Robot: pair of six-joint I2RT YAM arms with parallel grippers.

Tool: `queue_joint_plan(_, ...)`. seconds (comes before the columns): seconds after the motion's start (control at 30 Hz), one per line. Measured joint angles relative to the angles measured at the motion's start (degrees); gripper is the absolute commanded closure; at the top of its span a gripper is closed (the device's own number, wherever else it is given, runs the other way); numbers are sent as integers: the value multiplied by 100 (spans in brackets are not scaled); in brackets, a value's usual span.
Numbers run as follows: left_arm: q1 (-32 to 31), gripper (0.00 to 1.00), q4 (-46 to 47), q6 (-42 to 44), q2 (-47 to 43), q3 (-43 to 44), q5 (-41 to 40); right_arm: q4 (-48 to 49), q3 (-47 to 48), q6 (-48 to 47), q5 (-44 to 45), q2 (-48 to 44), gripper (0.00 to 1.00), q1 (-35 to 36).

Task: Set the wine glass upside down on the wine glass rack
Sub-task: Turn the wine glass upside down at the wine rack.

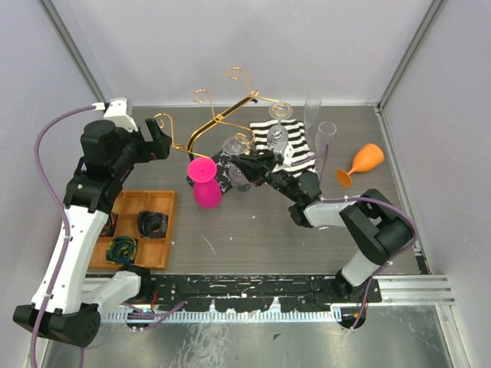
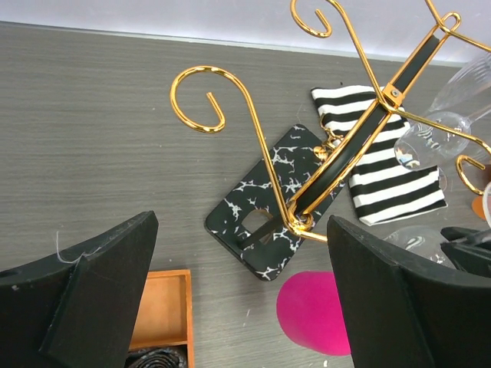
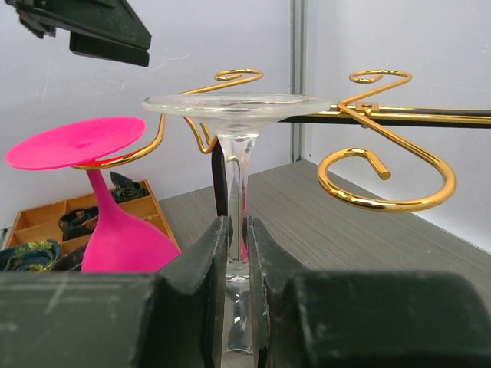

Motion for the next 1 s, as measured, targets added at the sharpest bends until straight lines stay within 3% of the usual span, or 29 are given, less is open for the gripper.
queue_joint_plan(0.33, 4, 2, 520, 234, -660, -629, -92, 267, 710, 103, 127, 918, 99, 28)
queue_joint_plan(1.0, 4, 2, 634, 501, -699, -837, -317, 306, 1355, -125, 662, 1635, 100, 31)
